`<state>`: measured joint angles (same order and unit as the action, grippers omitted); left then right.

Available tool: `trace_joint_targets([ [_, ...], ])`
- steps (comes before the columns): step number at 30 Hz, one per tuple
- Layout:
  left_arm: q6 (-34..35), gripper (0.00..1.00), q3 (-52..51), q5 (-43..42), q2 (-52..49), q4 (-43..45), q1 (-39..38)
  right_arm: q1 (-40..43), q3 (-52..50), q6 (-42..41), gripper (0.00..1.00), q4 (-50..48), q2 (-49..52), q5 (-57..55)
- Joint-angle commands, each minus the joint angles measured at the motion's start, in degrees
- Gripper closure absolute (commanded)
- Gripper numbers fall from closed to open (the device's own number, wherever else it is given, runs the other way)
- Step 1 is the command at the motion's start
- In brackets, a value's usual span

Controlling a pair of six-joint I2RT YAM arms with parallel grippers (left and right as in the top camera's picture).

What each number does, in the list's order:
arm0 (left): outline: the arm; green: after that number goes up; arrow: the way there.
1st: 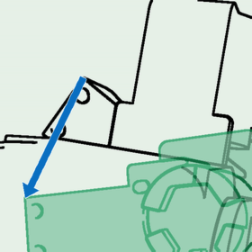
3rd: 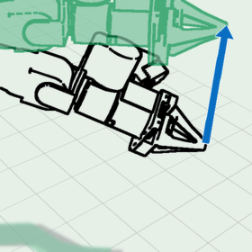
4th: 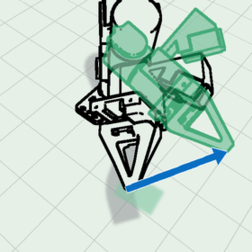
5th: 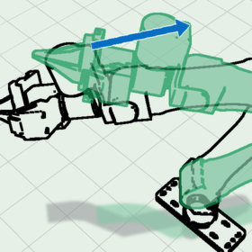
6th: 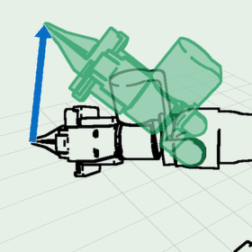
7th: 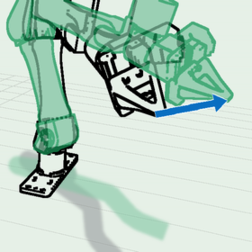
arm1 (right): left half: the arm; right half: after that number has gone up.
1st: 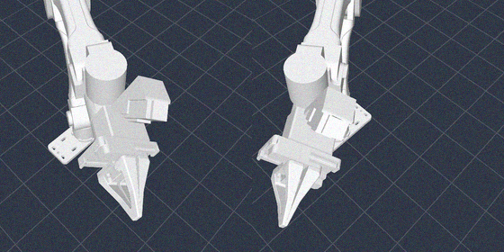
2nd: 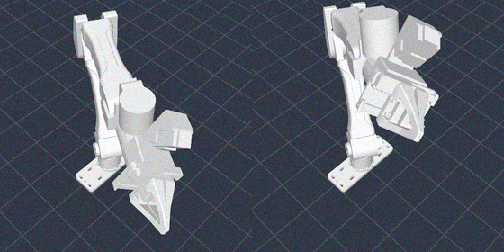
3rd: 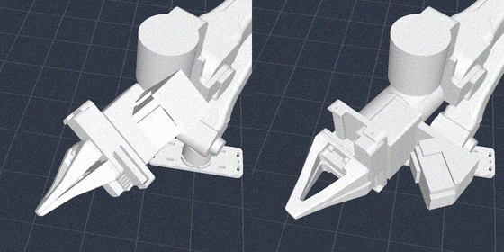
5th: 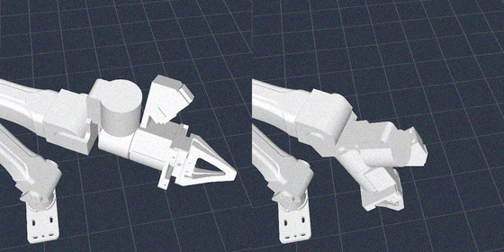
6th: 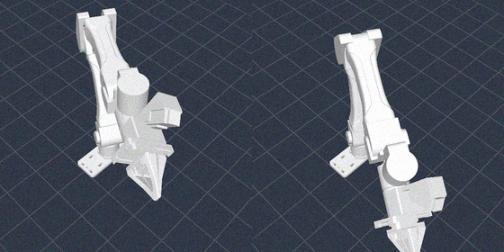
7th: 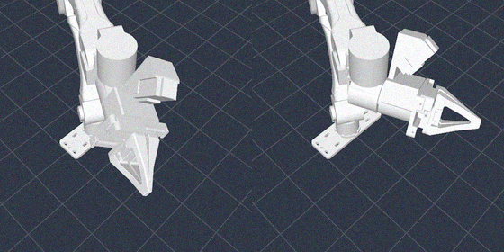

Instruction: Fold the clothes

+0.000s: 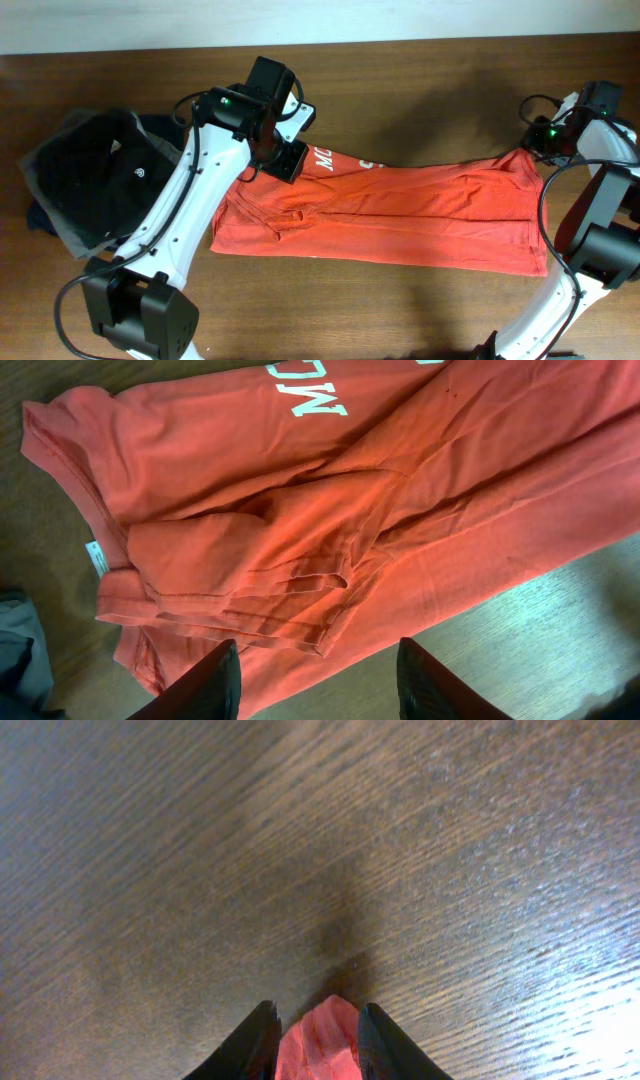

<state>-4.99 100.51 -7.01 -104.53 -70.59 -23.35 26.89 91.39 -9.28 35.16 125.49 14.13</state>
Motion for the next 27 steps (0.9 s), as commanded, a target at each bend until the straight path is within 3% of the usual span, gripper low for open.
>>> trace_joint_targets([
  [1, -1.1, 0.5, 0.5, 0.4, -0.5, 0.1, 0.0, -0.7, 0.4, -0.7, 0.74, 0.9, 1.0, -0.9],
  [10, -1.1, 0.5, 0.5, 0.5, -0.5, 0.1, 0.0, -0.4, 0.4, -0.7, 0.96, 2.9, 0.5, -0.9],
  [20, -1.2, 0.5, 0.5, 1.1, -0.5, 0.1, 0.0, 2.1, 0.5, -0.9, 0.96, 12.1, -12.2, -1.5],
  [27, -1.1, 0.5, 0.5, 2.6, -0.5, 0.1, 0.0, 2.4, 0.5, -0.9, 0.96, 20.1, -19.1, -7.9],
])
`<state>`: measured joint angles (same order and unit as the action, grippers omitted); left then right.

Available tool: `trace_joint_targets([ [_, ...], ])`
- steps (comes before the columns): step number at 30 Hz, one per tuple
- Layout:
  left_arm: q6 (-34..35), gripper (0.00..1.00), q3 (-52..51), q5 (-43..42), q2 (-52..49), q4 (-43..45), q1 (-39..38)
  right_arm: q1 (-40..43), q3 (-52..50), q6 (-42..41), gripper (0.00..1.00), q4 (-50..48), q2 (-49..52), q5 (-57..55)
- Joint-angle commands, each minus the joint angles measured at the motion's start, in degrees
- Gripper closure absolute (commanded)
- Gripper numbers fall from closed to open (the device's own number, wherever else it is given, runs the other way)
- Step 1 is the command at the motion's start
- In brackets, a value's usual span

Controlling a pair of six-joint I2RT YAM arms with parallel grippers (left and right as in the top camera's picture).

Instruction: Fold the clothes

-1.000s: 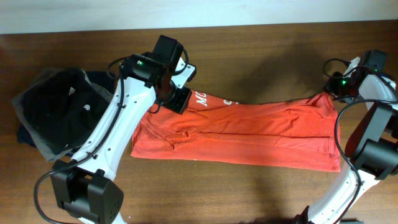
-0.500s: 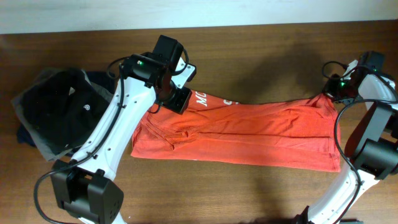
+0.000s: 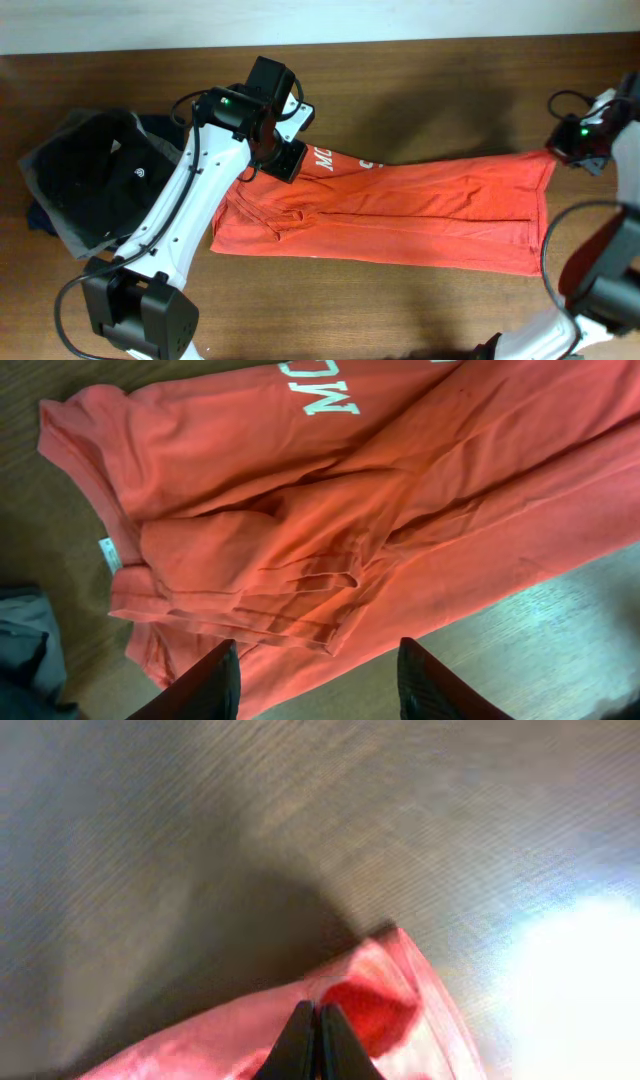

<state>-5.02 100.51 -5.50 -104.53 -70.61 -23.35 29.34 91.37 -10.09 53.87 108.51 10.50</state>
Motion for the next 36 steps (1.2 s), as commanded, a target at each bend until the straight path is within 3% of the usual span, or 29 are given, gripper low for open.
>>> trace_joint_targets([
  [1, -1.1, 0.5, 0.5, 1.0, -0.5, 0.2, 0.0, 0.0, 0.5, -0.1, 0.96, 2.6, -2.6, -5.9],
  [10, -1.1, 0.49, 0.5, 1.0, -0.5, 0.6, 0.0, 0.0, 0.5, -0.1, 0.96, 13.6, -3.0, -13.7],
  [20, -2.9, 0.49, -3.1, 0.4, -0.5, -0.7, -1.1, -0.1, 0.5, 0.0, 0.96, 14.8, -3.0, -15.1],
  [24, -6.6, 0.49, -12.5, 1.1, -0.7, 6.6, -3.2, -0.1, 0.5, 0.0, 0.96, 14.1, -3.0, -15.1],
  [28, -8.0, 0.49, -20.3, 7.3, -1.1, 13.2, -4.4, -0.1, 0.5, 0.0, 0.96, 13.4, -3.0, -15.1],
  [36, -11.0, 0.51, -23.9, 6.6, -3.7, 19.7, -4.4, -0.1, 0.5, 0.0, 0.96, 12.3, -3.0, -15.1],
])
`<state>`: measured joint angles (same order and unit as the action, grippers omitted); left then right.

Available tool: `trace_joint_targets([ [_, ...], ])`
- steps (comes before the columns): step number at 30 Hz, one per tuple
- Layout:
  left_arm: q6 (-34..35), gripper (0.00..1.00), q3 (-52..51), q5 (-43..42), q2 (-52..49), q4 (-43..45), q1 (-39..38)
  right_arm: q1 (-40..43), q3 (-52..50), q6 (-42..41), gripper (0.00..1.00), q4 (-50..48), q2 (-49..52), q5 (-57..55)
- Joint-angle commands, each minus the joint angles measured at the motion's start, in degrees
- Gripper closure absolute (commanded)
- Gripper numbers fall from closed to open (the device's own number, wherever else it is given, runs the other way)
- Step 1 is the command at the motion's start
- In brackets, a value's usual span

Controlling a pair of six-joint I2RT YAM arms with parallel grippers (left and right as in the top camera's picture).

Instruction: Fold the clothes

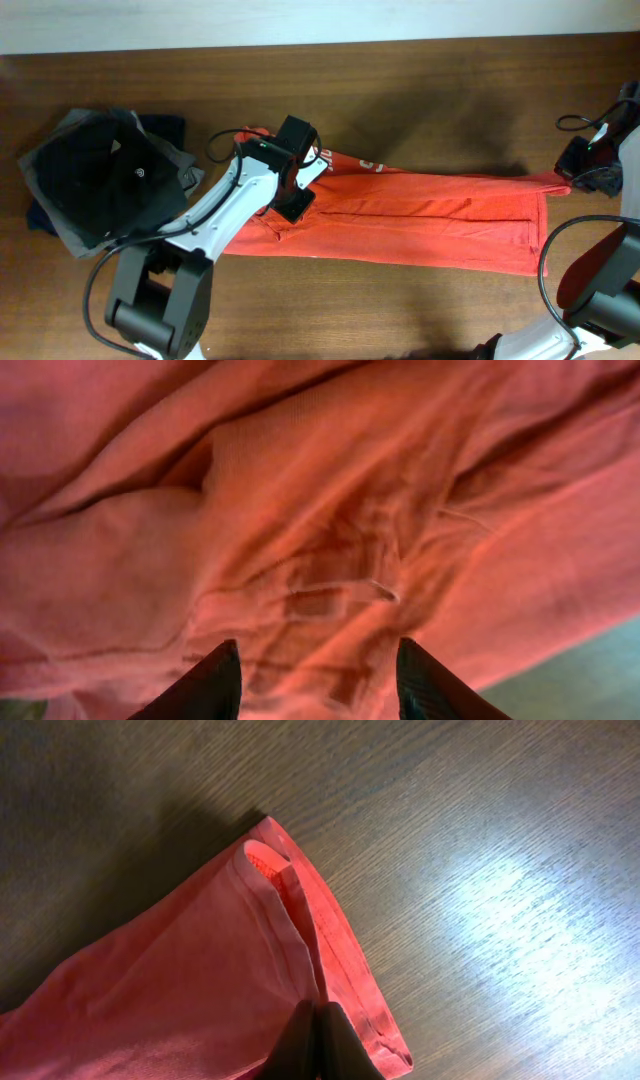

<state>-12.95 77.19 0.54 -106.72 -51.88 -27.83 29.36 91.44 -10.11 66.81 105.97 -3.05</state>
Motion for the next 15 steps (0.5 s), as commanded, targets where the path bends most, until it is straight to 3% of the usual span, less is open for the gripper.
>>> trace_joint_targets([
  [1, -4.3, 0.51, -0.6, -0.4, -2.1, 1.2, 0.1, -0.1, 0.4, 0.0, 0.96, -0.8, -0.4, -1.5],
  [6, -4.9, 0.57, -0.6, -1.8, -4.1, 2.5, -0.3, -0.1, 0.4, 0.0, 0.96, -1.3, -0.4, -1.6],
  [15, -6.5, 0.57, -0.6, -1.4, -7.6, 3.3, -3.4, -0.1, 0.4, 0.0, 0.96, -1.5, -0.4, -1.6],
])
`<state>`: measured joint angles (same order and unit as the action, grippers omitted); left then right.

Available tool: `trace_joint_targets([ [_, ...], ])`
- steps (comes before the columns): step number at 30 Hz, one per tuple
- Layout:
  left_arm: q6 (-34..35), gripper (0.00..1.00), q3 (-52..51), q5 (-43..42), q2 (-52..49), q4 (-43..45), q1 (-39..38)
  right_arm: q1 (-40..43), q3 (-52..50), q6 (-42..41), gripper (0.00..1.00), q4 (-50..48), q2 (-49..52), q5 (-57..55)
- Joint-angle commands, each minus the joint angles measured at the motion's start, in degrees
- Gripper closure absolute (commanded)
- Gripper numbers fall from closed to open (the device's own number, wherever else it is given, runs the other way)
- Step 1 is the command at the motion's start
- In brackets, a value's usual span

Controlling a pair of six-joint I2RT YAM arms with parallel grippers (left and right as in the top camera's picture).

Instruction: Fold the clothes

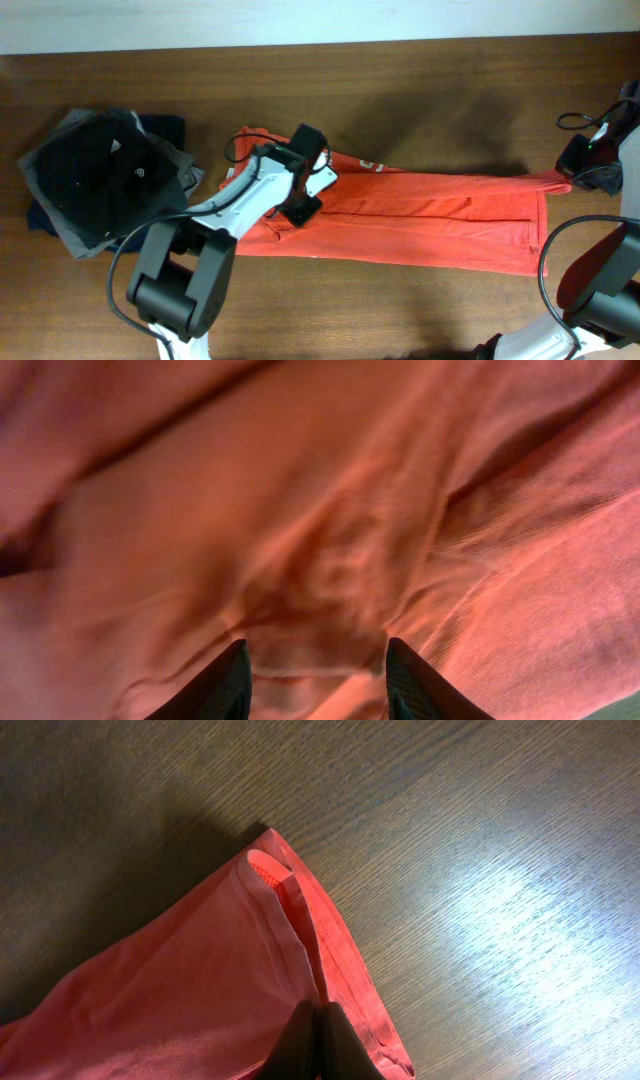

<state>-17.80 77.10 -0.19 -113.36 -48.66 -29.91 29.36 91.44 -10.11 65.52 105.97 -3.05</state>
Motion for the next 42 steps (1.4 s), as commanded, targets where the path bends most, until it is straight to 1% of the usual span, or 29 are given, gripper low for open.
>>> trace_joint_targets([
  [1, -1.6, 0.57, -0.5, 0.0, -1.0, 0.3, -1.6, -0.1, 0.4, 0.0, 0.96, -0.2, -0.4, -1.6],
  [2, -1.6, 0.6, -0.5, 0.7, -1.0, 0.3, -1.7, -0.1, 0.4, 0.0, 0.96, -0.2, -0.4, -1.6],
  [3, -1.6, 0.67, -0.5, 1.5, -1.0, 0.4, -1.8, -0.1, 0.4, 0.0, 0.96, -0.2, -0.4, -1.6],
  [5, -1.6, 0.83, -0.5, 1.7, -1.0, 0.4, -1.8, -0.1, 0.4, 0.0, 0.96, -0.2, -0.4, -1.6],
  [6, -1.6, 0.97, -0.5, 2.0, -1.0, 0.4, -1.8, -0.1, 0.4, 0.0, 0.96, -0.2, -0.4, -1.6],
  [7, -1.6, 0.99, -0.4, 2.5, -0.9, 0.2, -1.8, -0.1, 0.4, 0.0, 0.96, -0.2, -0.4, -1.6],
  [11, 2.1, 1.0, 2.4, 7.8, -0.6, -3.3, -1.8, -0.1, 0.4, 0.0, 0.96, -0.1, -0.4, -1.6],
  [15, 3.2, 1.0, 7.8, 7.8, 0.4, -9.9, -1.8, -0.1, 0.4, 0.0, 0.96, 0.5, -0.4, -1.6],
  [16, 3.2, 1.0, 10.1, 7.8, 0.7, -13.1, -1.8, -0.1, 0.4, 0.2, 0.96, 0.8, -0.4, -1.6],
  [18, 3.2, 1.0, 11.5, 7.8, 0.7, -15.3, -1.8, -0.1, 0.4, 0.2, 0.95, 1.4, -0.4, -1.6],
  [25, 3.7, 1.0, 11.8, 7.8, 0.7, -22.4, -1.8, -0.1, 0.4, 0.2, 0.95, 6.6, -0.4, -2.0],
  [26, 4.8, 1.0, 11.8, 8.0, 0.7, -23.7, -1.8, -0.1, 0.4, 0.2, 0.95, 8.3, -0.4, -2.8],
  [31, 4.9, 1.0, 11.8, 8.0, 0.7, -26.6, -1.8, -0.1, 0.4, 0.2, 0.95, 10.6, -0.4, -5.4],
  [32, 4.9, 1.0, 11.8, 8.0, 0.7, -26.6, -1.8, -0.1, 0.4, 0.2, 0.91, 10.7, -0.4, -5.4],
  [34, 4.9, 0.95, 11.8, 8.0, 0.7, -26.5, -1.8, -0.1, 0.4, 0.2, 0.76, 11.0, -0.4, -5.4],
  [35, 4.9, 0.85, 11.8, 8.0, 0.7, -26.6, -1.8, -0.1, 0.4, 0.2, 0.73, 11.4, -0.4, -5.4],
  [36, 4.9, 0.69, 11.8, 8.0, 0.7, -26.6, -1.8, -0.1, 0.4, 0.2, 0.68, 11.7, -0.4, -5.4],
  [38, 5.2, 0.54, 11.8, 8.0, 0.7, -26.7, -1.8, -0.1, 0.4, 0.2, 0.59, 11.7, -0.4, -5.4],
  [39, 5.4, 0.48, 11.8, 8.0, 0.7, -26.7, -1.8, -0.1, 0.4, 0.2, 0.56, 11.7, -0.4, -5.4],
  [42, 5.6, 0.48, 11.8, 8.0, 0.7, -26.8, -1.8, -0.1, 0.4, 0.2, 0.55, 12.1, -0.4, -5.1],
])
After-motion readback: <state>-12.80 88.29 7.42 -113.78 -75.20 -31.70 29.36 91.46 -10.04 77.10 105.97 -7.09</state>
